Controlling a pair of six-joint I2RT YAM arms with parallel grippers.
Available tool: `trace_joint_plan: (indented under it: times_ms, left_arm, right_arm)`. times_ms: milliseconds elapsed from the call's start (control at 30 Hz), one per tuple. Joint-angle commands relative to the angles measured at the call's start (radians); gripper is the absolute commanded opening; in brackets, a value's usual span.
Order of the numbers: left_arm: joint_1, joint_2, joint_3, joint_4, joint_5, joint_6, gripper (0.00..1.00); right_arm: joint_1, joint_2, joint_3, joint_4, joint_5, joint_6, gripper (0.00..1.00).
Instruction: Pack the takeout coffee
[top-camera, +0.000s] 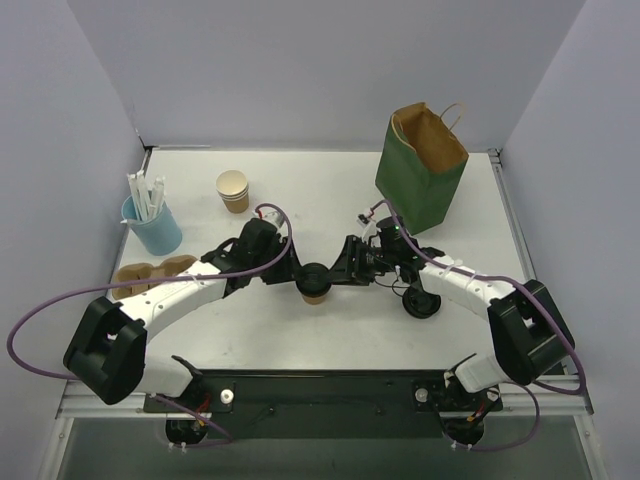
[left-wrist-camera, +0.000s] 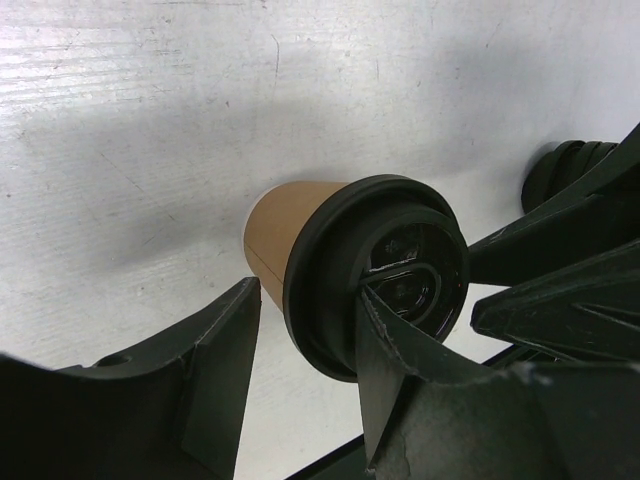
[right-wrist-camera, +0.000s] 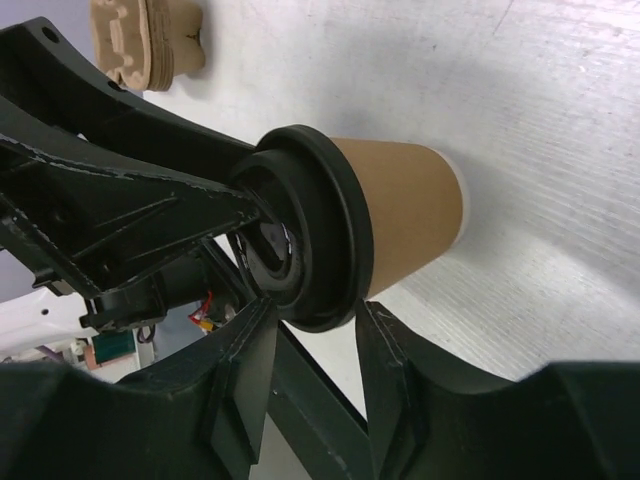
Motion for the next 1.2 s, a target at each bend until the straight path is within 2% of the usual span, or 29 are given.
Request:
trace_joint_plan:
  times_ms: [0,200,400,433,700,1000,1167]
  left_arm:
    - [-0.009,0.004,-0.031,0.029,-0.025,0.004,0.51]
    - [-0.013,0.002,-0.035,0.024,-0.037,-0.001,0.5]
    - [-0.014,-0.003,-0.043,0.02,-0.044,-0.006,0.5]
    - [-0.015,-0.004,-0.044,0.021,-0.046,-0.007,0.5]
    - [-0.018,-0.003,-0.034,0.015,-0.049,-0.01,0.5]
    - [-0.023,-0.003,-0.028,0.008,-0.057,-0.015,0.5]
    - [-0.027,0.005,-0.028,0.008,-0.061,-0.018,0.5]
  right_arm:
    - [0.007,0.02,-0.023,0.094,-0.045,0.051,0.36]
    - [0.006,0.014,-0.061,0.13,-0.034,0.06,0.31]
    - [-0.005,0.0,-0.072,0.134,-0.057,0.051,0.36]
    - [-0.007,-0.003,-0.072,0.132,-0.059,0.049,0.31]
    - [-0.01,-0.006,-0.086,0.147,-0.083,0.042,0.22]
    - [-0.013,0.008,-0.097,0.138,-0.072,0.028,0.23]
    - [-0.014,0.012,-0.101,0.164,-0.068,0.029,0.27]
